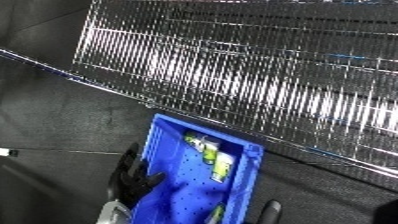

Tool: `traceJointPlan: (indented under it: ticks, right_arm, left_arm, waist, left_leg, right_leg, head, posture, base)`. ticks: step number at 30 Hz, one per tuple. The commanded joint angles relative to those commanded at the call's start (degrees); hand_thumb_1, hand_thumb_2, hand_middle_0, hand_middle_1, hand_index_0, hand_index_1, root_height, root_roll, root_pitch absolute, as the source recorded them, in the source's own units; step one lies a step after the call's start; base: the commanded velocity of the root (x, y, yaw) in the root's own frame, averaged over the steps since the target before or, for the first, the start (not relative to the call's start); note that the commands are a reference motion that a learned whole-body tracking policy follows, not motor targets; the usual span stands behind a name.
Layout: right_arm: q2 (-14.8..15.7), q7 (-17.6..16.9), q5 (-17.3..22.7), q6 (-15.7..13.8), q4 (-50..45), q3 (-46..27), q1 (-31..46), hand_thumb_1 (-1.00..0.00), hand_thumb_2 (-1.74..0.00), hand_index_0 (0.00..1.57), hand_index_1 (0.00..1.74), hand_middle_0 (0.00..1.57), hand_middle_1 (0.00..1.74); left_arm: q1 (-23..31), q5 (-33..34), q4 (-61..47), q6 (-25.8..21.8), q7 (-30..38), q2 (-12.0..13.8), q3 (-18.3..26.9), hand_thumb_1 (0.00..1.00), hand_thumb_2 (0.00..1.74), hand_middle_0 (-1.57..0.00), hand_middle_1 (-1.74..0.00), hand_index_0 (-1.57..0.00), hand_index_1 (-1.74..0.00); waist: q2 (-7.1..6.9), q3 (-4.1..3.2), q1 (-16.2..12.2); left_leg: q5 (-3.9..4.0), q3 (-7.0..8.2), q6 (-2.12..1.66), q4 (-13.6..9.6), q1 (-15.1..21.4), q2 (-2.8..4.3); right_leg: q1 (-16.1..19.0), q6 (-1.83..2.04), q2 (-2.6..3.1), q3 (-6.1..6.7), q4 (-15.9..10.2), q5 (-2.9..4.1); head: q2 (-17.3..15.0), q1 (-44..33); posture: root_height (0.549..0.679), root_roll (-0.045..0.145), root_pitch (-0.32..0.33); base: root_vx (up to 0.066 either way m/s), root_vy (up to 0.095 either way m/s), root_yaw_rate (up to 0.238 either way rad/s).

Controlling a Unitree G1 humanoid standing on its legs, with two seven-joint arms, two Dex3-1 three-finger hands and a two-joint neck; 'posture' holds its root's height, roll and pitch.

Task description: Pick up the object and place it into the box

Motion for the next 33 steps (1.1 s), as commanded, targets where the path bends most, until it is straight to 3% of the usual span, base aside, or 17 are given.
traceJointPlan:
  ticks: [6, 11, 16, 20, 25, 30, 33]
  right_arm:
    - [0.18, -0.64, -0.01, 0.31, -0.46, -0.11, -0.37, 0.00, 0.00, 0.00, 0.00, 0.00, 0.00]
    - [0.10, -1.53, 0.96, 0.51, -0.78, -0.08, -1.37, 0.00, 0.00, 0.00, 0.00, 0.00, 0.00]
    - [-0.20, -2.42, 2.42, 1.30, -0.84, -0.66, -2.49, 0.00, 0.00, 0.00, 0.00, 0.00, 0.00]
    - [-0.86, -2.03, 3.63, 2.74, 0.00, -1.81, -3.57, 0.00, 0.00, 0.00, 0.00, 0.00, 0.00]
    - [-1.52, -0.97, 3.67, 3.53, 1.55, -3.07, -4.59, 0.00, 0.00, 0.00, 0.00, 0.00, 0.00]
    - [-1.88, -0.74, 2.71, 3.66, 2.16, -4.07, -4.34, 0.00, 0.00, 0.00, 0.00, 0.00, 0.00]
    - [-1.78, -1.12, 1.64, 4.36, 2.41, -4.47, -4.18, 0.00, 0.00, 0.00, 0.00, 0.00, 0.00]
  left_arm:
    - [0.30, 1.76, 0.11, 4.91, -0.71, -0.89, -1.28, 0.00, 0.00, 0.00, 0.00, 0.00, 0.00]
    - [0.10, 7.77, 0.24, 6.70, 1.45, -1.32, -3.25, 0.00, 0.00, 0.00, 0.00, 0.00, 0.00]
    - [0.30, 14.00, -0.27, 9.42, -0.54, -2.91, -5.95, 0.00, 0.00, 0.00, 0.00, 0.00, 0.00]
    - [0.02, 18.28, -0.25, 12.90, 0.10, -4.41, -8.51, 0.00, 0.00, 0.00, 0.00, 0.00, 0.00]
    - [-1.07, 20.11, 0.02, 15.54, 0.70, -5.72, -10.51, 0.00, 0.00, 0.00, 0.00, 0.00, 0.00]
    - [-0.72, 23.26, -0.15, 17.71, 0.60, -7.26, -12.49, 0.00, 0.00, 0.00, 0.00, 0.00, 0.00]
    - [0.20, 24.13, -0.34, 18.49, 0.69, -8.27, -13.30, 0.00, 0.00, 0.00, 0.00, 0.00, 0.00]
  waist:
    - [0.36, 0.00, -0.36]
    - [1.02, 0.00, -0.82]
    - [2.07, 0.00, -1.66]
    - [3.22, 0.00, -2.60]
    - [4.68, -0.09, -4.12]
    - [6.25, -1.39, -5.10]
    - [6.91, -2.29, -5.43]
  left_leg:
    - [-0.15, 0.16, 0.03, 0.01, 0.40, -0.12]
    - [-0.26, 0.65, 0.06, -0.15, 1.09, -0.13]
    - [-0.83, 1.41, 0.16, 0.73, 1.54, -0.12]
    - [-0.90, 2.07, 0.26, 0.83, 2.43, 0.00]
    - [-0.11, 2.94, 0.09, -1.10, 4.79, 0.35]
    - [1.08, 3.40, -0.13, -3.65, 6.74, 0.34]
    - [1.44, 3.51, -0.21, -4.90, 8.02, 0.39]
  right_leg:
    - [0.23, 0.25, -0.01, 0.34, -0.59, 0.48]
    - [0.67, 0.49, -0.01, 0.83, -1.47, 1.10]
    - [0.85, 0.70, 0.11, 1.65, -1.52, 1.57]
    - [1.27, 1.07, 0.15, 2.60, -2.27, 2.48]
    - [2.52, 1.80, 0.30, 3.76, -4.51, 3.88]
    - [3.45, 2.42, 0.17, 4.14, -6.12, 4.95]
    - [4.15, 2.57, -0.01, 4.20, -6.68, 5.25]
  head:
    - [-0.09, 2.92]
    - [-0.54, 8.19]
    - [-1.06, 14.72]
    - [-1.74, 20.39]
    - [-2.68, 27.27]
    - [-4.26, 36.00]
    - [-5.53, 39.34]
  posture:
    - [0.651, 0.032, 0.086]
    - [0.653, 0.032, 0.082]
    - [0.653, 0.032, 0.074]
    - [0.654, 0.032, 0.063]
    - [0.657, 0.032, 0.049]
    - [0.659, 0.033, 0.044]
    - [0.660, 0.033, 0.038]
  base:
    - [-0.017, -0.001, -0.053]
    - [-0.037, -0.007, -0.093]
    - [-0.052, 0.015, -0.159]
    - [-0.038, 0.043, -0.179]
    - [-0.026, 0.048, -0.189]
    - [0.001, 0.031, -0.099]
    - [0.020, 0.023, -0.097]
